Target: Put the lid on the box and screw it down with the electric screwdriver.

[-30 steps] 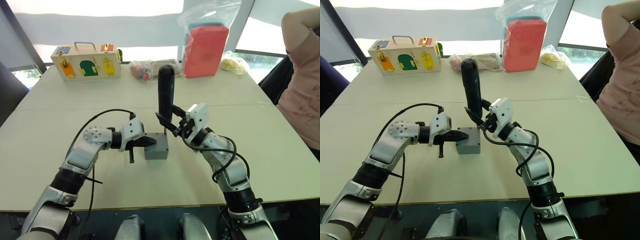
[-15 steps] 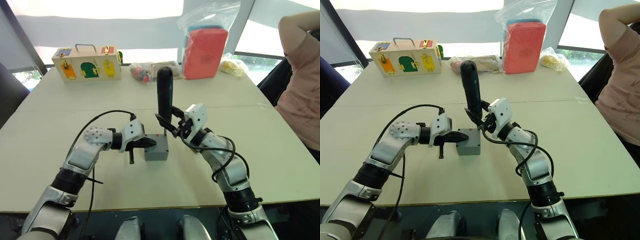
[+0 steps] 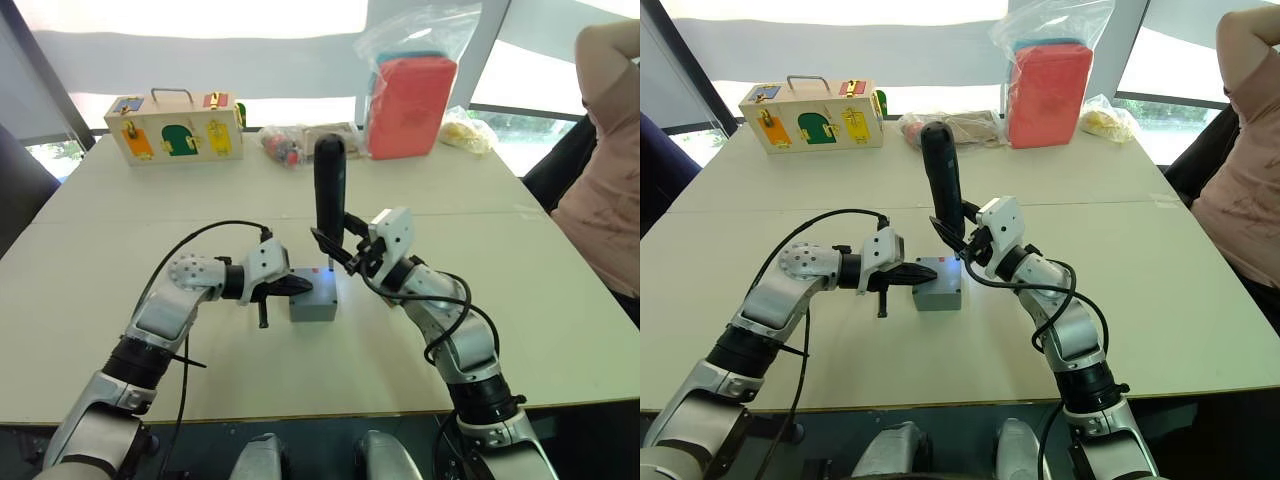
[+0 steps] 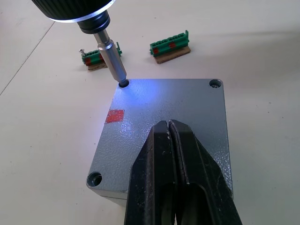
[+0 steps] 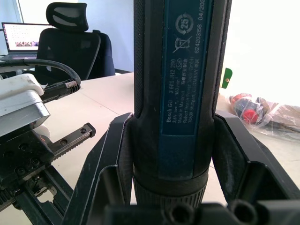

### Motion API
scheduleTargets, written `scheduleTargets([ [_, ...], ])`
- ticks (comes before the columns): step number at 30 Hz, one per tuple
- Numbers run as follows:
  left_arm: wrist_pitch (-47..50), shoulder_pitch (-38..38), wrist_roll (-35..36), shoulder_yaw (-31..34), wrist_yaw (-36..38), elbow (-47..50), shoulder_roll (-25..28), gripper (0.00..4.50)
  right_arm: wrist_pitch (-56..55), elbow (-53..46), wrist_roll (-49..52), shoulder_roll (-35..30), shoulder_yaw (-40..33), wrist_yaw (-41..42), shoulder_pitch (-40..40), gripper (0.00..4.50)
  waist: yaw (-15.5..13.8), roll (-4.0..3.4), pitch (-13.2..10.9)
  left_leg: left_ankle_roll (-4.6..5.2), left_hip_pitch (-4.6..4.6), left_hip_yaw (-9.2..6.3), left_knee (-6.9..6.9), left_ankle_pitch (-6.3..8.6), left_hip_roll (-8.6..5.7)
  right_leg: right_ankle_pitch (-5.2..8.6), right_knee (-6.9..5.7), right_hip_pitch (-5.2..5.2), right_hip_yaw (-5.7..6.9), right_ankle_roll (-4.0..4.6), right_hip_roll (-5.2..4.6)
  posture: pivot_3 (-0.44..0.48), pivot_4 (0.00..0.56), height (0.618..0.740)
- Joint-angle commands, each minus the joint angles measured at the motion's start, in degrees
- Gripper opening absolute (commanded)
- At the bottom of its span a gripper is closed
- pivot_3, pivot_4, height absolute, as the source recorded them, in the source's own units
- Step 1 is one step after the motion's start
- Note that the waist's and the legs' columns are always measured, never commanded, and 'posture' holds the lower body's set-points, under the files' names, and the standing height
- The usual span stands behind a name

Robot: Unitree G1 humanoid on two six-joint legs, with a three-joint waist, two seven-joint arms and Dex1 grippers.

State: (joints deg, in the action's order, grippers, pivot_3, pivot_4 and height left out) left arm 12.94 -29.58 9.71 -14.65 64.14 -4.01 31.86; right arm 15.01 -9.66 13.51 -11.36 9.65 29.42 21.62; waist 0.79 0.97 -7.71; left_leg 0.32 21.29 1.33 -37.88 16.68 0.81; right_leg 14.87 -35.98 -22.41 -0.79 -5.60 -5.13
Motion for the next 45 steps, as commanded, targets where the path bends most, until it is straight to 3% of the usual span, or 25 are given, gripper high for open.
scheduleTargets([
  [1, -0.3, -0.1, -0.4, 0.1, 0.2, 0.3, 0.3, 0.00, 5.6, 5.4, -0.6, -1.6, 0.9, 0.7, -3.2, 1.82, 0.0, -0.02, 0.0, 0.00, 0.01, -0.01, 0.00, 0.00, 0.00, 0.00, 0.01, -0.05, 0.00, 0.01, -0.02, 0.000, 0.150, 0.730],
  [9, 0.1, -0.6, 0.5, 0.9, 0.5, 2.2, 0.7, 0.00, 5.9, -5.8, 7.2, -0.4, -5.3, 0.1, 1.9, 1.82, 0.1, -0.25, -0.2, -0.12, 0.31, 0.11, 0.65, -0.06, -0.09, -0.10, 0.51, -0.33, 0.16, 0.15, -0.38, 0.000, 0.150, 0.730],
  [14, 1.4, -2.2, 2.8, 2.7, 1.3, 5.2, 1.6, 0.00, 17.2, -14.2, 17.5, -2.3, -14.0, -4.8, 10.6, 1.82, 0.0, -0.45, -0.6, -0.51, 1.98, 0.13, 0.54, -0.32, -0.16, -0.29, 0.08, -2.14, 0.21, -0.05, -0.38, 0.000, 0.150, 0.730],
  [18, 2.8, -3.6, 5.0, 4.3, 2.1, 7.5, 2.5, 0.00, 30.8, -15.1, 25.3, -7.7, -21.6, -10.5, 16.6, 1.82, -0.1, -0.62, -1.0, -0.79, 2.92, 0.07, 0.30, -0.52, -0.26, -0.37, -0.18, -2.99, 0.41, -0.19, -0.35, 0.000, 0.150, 0.730],
  [24, 4.5, -4.7, 7.6, 6.3, 3.3, 10.5, 4.1, 0.00, 51.6, -11.9, 29.8, -21.0, -26.5, -13.8, 22.0, 1.82, -0.1, -0.59, -1.5, -0.59, 3.09, -0.06, -0.20, -0.42, -0.27, -0.39, -0.14, -2.74, 0.76, -0.24, -0.10, 0.000, 0.150, 0.730],
  [30, 6.3, -4.2, 11.0, 7.7, 4.4, 14.1, 5.5, 0.00, 70.7, -0.6, 27.7, -34.5, -22.7, -11.8, 27.2, 1.82, -0.1, -0.64, -2.3, -0.55, 3.09, -0.02, -0.36, -0.44, -0.31, -0.53, -0.17, -2.70, 0.73, -0.50, 0.03, 0.000, 0.150, 0.730],
  [34, 7.9, -2.9, 12.6, 8.6, 4.1, 16.5, 6.6, 0.00, 77.2, 6.4, 26.9, -38.9, -17.2, -9.1, 29.3, 1.82, 0.1, -0.64, -2.3, -0.55, 3.09, -0.01, -0.32, -0.44, -0.23, -0.53, -0.16, -2.71, 0.74, -0.50, 0.23, 0.000, 0.150, 0.730],
  [41, 11.1, -0.5, 13.8, 9.7, 1.9, 21.1, 8.7, 0.00, 76.6, 20.8, 21.0, -36.9, -11.3, -10.2, 30.7, 1.82, 0.1, -0.67, -2.4, -0.56, 3.09, 0.03, -0.34, -0.44, -0.11, -0.53, -0.20, -2.75, 0.66, -0.49, 0.43, 0.000, 0.150, 0.730],
  [45, 13.0, 1.1, 15.6, 11.5, 1.3, 23.7, 10.5, 0.00, 77.4, 23.3, 18.9, -34.0, -11.2, -10.8, 30.6, 1.82, 0.0, -0.70, -2.4, -0.58, 3.09, 0.03, -0.38, -0.46, -0.12, -0.56, -0.22, -2.74, 0.65, -0.49, 0.44, 0.000, 0.150, 0.730],
])
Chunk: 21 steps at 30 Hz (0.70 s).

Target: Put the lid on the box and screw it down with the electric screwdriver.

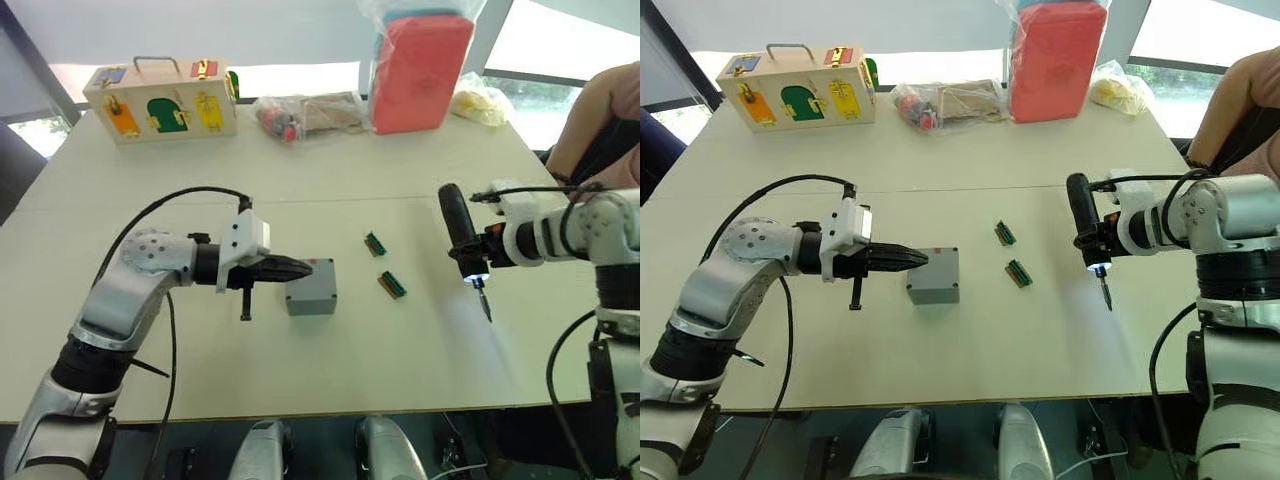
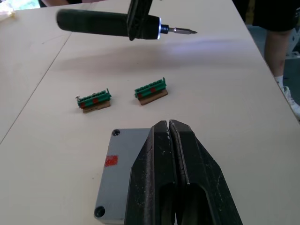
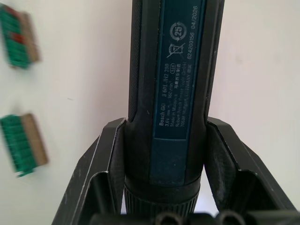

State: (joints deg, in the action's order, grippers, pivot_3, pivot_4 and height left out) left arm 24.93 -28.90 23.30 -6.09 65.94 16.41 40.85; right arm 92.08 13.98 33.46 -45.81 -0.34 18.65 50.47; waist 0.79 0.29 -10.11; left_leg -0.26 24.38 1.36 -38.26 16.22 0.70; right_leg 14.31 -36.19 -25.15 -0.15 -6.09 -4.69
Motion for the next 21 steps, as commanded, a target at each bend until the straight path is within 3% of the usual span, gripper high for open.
scheduleTargets([
  [1, 1.5, 0.6, 1.8, 2.9, -0.8, 3.6, 1.9, 0.00, 0.0, 0.8, -1.9, 1.4, -1.1, -0.1, 1.5, 1.82, 0.0, -0.04, 0.0, -0.01, 0.01, 0.00, 0.00, 0.00, 0.00, 0.00, -0.01, -0.01, 0.00, 0.00, 0.00, 0.000, 0.150, 0.730],
  [9, 3.6, 3.0, 3.1, 4.5, -1.6, 6.6, 4.8, 0.00, -1.7, 2.1, -6.2, 5.0, -0.9, -0.4, -0.6, 1.82, 0.1, 0.07, 0.0, -0.02, -0.08, -0.02, -0.08, -0.01, 0.01, -0.05, 0.00, 0.14, 0.01, -0.03, 0.02, 0.000, 0.150, 0.730],
  [11, 3.2, 3.7, 3.3, 4.8, -1.4, 6.6, 5.4, 0.00, -1.4, 1.5, -6.8, 5.6, -1.0, -0.4, -0.8, 2.83, 0.1, 0.07, 0.0, -0.03, -0.28, -0.01, -0.08, -0.01, 0.00, -0.07, 0.01, 0.34, 0.01, -0.04, 0.02, 0.000, 0.150, 0.730],
  [12, 3.1, 3.9, 3.0, 4.6, -1.7, 6.6, 5.3, 0.00, -1.6, 1.5, -7.1, 5.9, -1.4, -0.3, -0.7, 2.97, 0.1, 0.07, 0.0, -0.03, -0.43, -0.01, -0.08, -0.01, 0.00, -0.07, 0.02, 0.48, 0.01, -0.04, 0.02, 0.000, 0.150, 0.730],
  [16, 3.4, 5.1, 3.4, 5.1, -1.9, 7.2, 5.9, 0.00, -0.6, -1.4, -7.2, 6.3, -1.9, -0.1, -0.7, 4.30, 0.1, 0.08, 0.0, -0.03, -0.73, -0.02, -0.08, -0.02, 0.02, -0.07, 0.01, 0.73, 0.00, -0.03, 0.07, 0.000, 0.150, 0.730],
  [21, 4.4, 7.9, 3.0, 6.9, -3.2, 6.5, 7.6, 0.00, -9.9, -16.4, -7.2, -1.3, 4.0, 6.1, -1.6, 4.44, 0.0, -0.06, -0.1, -0.03, -0.77, -0.03, -0.06, -0.01, 0.01, -0.07, -0.01, 0.75, -0.03, -0.03, 0.03, 0.000, 0.150, 0.730],
])
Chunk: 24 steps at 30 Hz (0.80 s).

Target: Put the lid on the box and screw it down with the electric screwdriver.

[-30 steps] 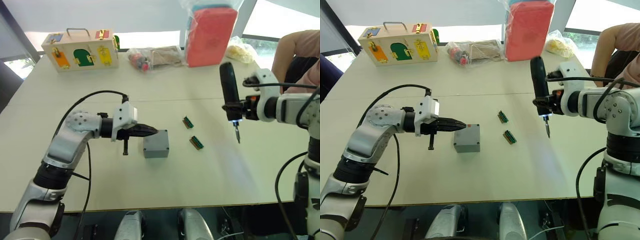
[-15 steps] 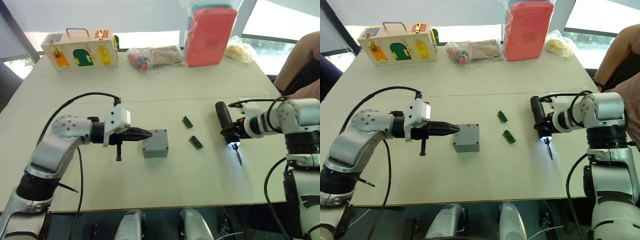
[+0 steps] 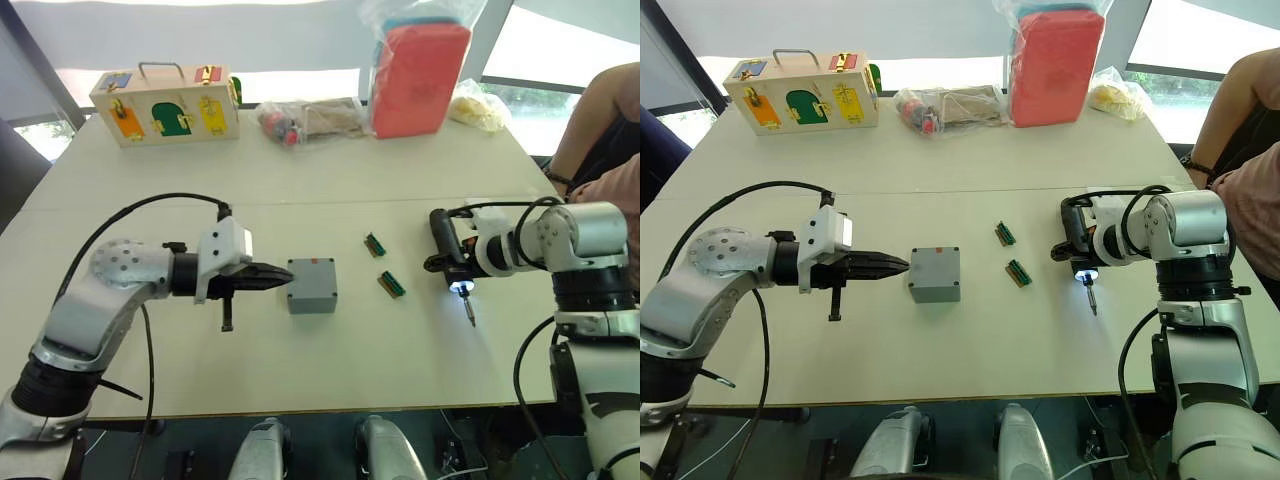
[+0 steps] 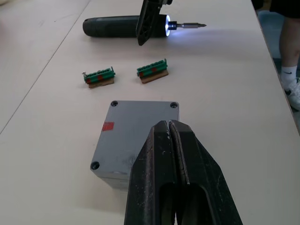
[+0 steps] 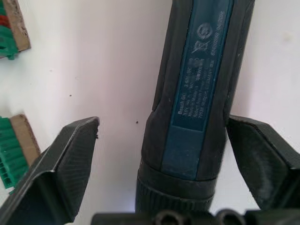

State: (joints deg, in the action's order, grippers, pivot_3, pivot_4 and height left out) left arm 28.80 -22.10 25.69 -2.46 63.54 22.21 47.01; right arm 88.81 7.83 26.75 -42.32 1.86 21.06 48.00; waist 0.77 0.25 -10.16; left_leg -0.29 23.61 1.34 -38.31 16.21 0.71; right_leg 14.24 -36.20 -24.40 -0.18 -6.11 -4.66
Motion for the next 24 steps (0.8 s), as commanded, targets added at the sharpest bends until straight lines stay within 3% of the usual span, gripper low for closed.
scheduleTargets([
  [1, 0.6, 1.8, 0.6, 3.9, -1.1, 0.4, 1.8, 0.00, -7.9, -12.2, -0.6, -5.7, 1.9, 4.5, 0.7, 4.44, 0.0, -0.02, 0.0, 0.00, 0.02, -0.01, 0.04, 0.00, 0.00, 0.00, 0.00, -0.06, -0.04, 0.00, 0.00, 0.000, 0.150, 0.730],
  [7, -0.8, 5.8, -0.7, 5.9, -1.7, -1.6, 3.4, 0.00, -11.8, -19.9, 0.2, -6.6, -0.3, 7.5, -1.2, 4.44, 0.2, 0.05, 0.0, 0.00, -0.03, 0.01, 0.07, 0.00, 0.06, 0.00, 0.01, -0.07, -0.05, 0.00, 0.05, 0.000, 0.150, 0.730],
  [10, -4.2, 6.8, -3.7, 3.6, -2.1, -5.4, 2.5, 0.00, -13.9, -24.3, 3.0, -1.5, -3.6, 8.1, -3.6, 3.85, 0.0, 0.07, 0.0, 0.00, -0.04, 0.02, 0.05, 0.00, 0.06, 0.00, -0.02, -0.06, -0.06, 0.00, 0.04, 0.000, 0.150, 0.730],
  [14, -8.0, 5.6, -6.4, 0.6, -2.7, -10.2, -0.6, 0.00, -21.9, -28.9, 3.0, 3.1, -2.1, 9.7, -9.3, 2.59, -0.1, 0.10, 0.0, 0.00, -0.10, 0.03, 0.04, 0.00, 0.06, -0.01, -0.03, 0.03, -0.04, 0.01, 0.05, 0.000, 0.150, 0.730],
  [20, -12.0, 3.1, -10.2, -2.6, -3.8, -15.7, -4.8, 0.00, -32.0, -31.3, -0.5, 7.2, 3.4, 9.6, -17.9, 0.14, -0.1, 0.19, 0.0, 0.00, -0.07, 0.05, 0.00, 0.00, -0.01, -0.01, -0.02, 0.06, -0.04, 0.00, -0.02, 0.000, 0.150, 0.730],
  [24, -14.7, 0.9, -12.4, -4.3, -5.3, -19.7, -8.1, 0.00, -35.5, -31.3, -3.1, 11.5, 7.7, 7.4, -22.3, 0.04, 0.0, 0.22, 0.0, -0.01, -0.12, 0.04, -0.01, -0.01, 0.01, -0.02, -0.09, 0.05, -0.04, 0.00, 0.02, 0.000, 0.150, 0.730],
])
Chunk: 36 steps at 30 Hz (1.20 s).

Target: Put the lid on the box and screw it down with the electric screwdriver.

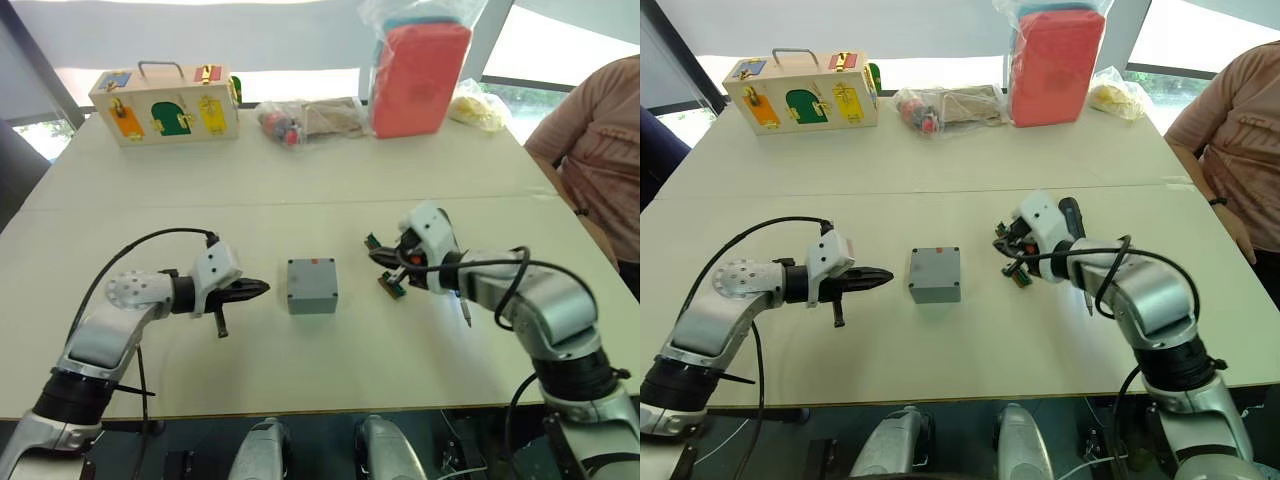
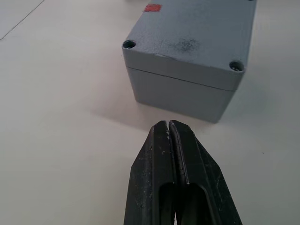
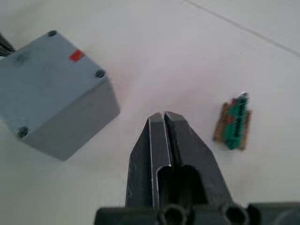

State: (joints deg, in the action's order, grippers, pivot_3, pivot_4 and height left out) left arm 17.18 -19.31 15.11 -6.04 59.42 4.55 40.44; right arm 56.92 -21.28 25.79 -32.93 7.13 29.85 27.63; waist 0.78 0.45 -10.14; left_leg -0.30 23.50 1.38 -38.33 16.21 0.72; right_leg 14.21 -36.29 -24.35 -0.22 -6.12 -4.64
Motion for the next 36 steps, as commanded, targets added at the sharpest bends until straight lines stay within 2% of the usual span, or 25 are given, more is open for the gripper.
scheduleTargets([
  [1, -3.4, -2.3, -2.2, -1.0, -1.4, -2.7, -2.2, 0.00, -4.3, -2.3, -2.3, 2.7, 3.1, -1.2, -2.8, 0.04, -0.1, 0.02, 0.0, 0.00, -0.02, 0.00, 0.00, 0.00, 0.01, 0.00, -0.04, 0.00, 0.01, 0.00, 0.01, 0.000, 0.150, 0.730],
  [12, -5.5, -6.3, -4.0, -2.8, -1.8, -8.2, -7.1, 0.00, -6.7, -2.1, -4.1, 7.0, 8.0, 0.2, -4.8, 0.04, -0.2, 0.03, 0.0, -0.01, -0.04, -0.02, -0.03, 0.00, 0.00, 0.00, -0.11, 0.01, 0.03, 0.01, 0.01, 0.000, 0.150, 0.730],
  [24, -9.8, -12.5, -6.7, -3.7, -2.3, -18.9, -13.4, 0.00, -1.1, -7.8, -3.5, 5.2, 9.1, 1.3, -6.0, 0.04, 0.0, 0.06, 0.1, -0.01, -0.04, -0.03, -0.06, -0.01, -0.02, 0.00, -0.15, 0.02, 0.04, 0.01, 0.03, 0.000, 0.150, 0.730],
  [29, -11.1, -12.3, -7.5, -2.6, -2.1, -19.8, -11.6, 0.00, -0.5, -8.3, -4.1, 1.9, 6.8, 2.4, -4.9, 0.04, -0.1, 0.07, 0.1, -0.01, -0.04, -0.03, -0.11, -0.01, -0.03, 0.00, -0.15, 0.02, 0.04, 0.01, 0.01, 0.000, 0.150, 0.730],
  [36, -7.7, -6.5, -4.7, -1.0, 3.5, -11.9, -3.2, 0.00, -5.9, -3.1, -5.6, -0.6, 3.0, 3.9, -2.9, 0.04, 0.1, 0.07, 0.1, -0.01, -0.05, -0.04, -0.13, 0.00, 0.01, 0.01, -0.17, 0.02, 0.04, 0.01, 0.03, 0.000, 0.150, 0.730],
])
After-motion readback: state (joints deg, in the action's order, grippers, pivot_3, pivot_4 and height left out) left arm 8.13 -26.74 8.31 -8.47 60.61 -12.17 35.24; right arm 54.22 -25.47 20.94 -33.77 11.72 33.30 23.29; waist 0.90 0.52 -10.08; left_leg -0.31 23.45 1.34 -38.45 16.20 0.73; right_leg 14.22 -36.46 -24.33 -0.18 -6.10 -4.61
